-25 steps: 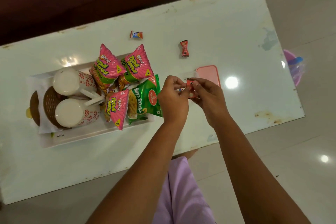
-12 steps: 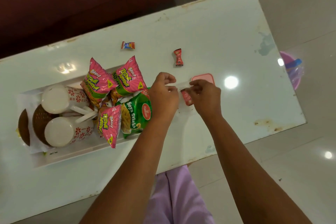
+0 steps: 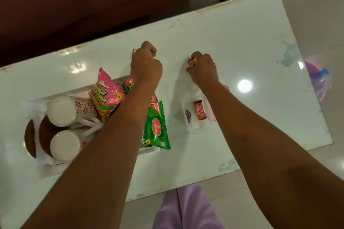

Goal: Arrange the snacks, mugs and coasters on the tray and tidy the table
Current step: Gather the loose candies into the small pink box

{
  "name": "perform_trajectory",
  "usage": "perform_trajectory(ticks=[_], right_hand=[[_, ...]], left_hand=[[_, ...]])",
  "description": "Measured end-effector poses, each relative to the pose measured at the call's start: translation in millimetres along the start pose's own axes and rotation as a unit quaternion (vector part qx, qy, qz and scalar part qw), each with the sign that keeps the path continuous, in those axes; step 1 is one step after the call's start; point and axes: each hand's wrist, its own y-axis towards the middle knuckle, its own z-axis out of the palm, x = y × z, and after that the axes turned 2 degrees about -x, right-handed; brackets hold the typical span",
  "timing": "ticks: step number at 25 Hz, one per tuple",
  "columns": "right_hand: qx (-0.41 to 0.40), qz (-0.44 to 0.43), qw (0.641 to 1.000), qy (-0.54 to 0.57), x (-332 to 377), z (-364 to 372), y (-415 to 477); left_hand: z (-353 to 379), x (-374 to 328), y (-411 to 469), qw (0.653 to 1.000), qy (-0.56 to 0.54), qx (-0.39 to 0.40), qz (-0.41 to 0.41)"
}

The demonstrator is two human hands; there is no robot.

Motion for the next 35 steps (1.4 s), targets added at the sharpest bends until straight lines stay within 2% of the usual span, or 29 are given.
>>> perform_trajectory(ticks=[4,7,9,11,15,18,21,25,29,31,33,35], right_hand=[[-0.011,-0.025,1.000,-0.006,-1,7,8],[-0.030,-0.004,0.996,0.085,-4,-10,3],[-0.046,0.022,0.984,0.169,-5,-30,-15],[-0.023,0.043,0.975,0.215,-9,-45,-44],[0.026,0.056,0.988,0.143,-16,-41,-97],[0.044,0.046,0.996,0.061,-21,-22,-119],[0.052,0.023,0.998,0.011,-27,-12,-132],[0.047,0.001,0.999,0.010,-30,-14,-144],[-0.012,0.059,0.996,0.070,-39,-27,-148],[-0.033,0.090,0.990,0.105,-45,-31,-150],[-0.062,0.116,0.983,0.132,-52,-32,-152],[-0.099,0.133,0.977,0.137,-65,-30,-148]], left_hand=[[4,11,43,0.986,0.160,0.039,-0.013],[10,16,60,0.964,0.250,0.091,-0.028],[16,21,64,0.957,0.258,0.125,-0.044],[21,25,67,0.957,0.251,0.136,-0.049],[20,9,57,0.968,0.219,0.117,0.017],[17,-17,15,0.987,0.096,0.106,0.079],[11,-26,-54,0.981,-0.056,0.176,0.058],[12,-6,-121,0.977,-0.015,0.196,0.082],[25,5,-132,0.977,-0.010,0.199,0.080],[28,3,-136,0.979,-0.014,0.178,0.095],[29,1,-141,0.987,-0.037,0.119,0.097],[31,1,-150,0.992,-0.093,0.061,0.061]])
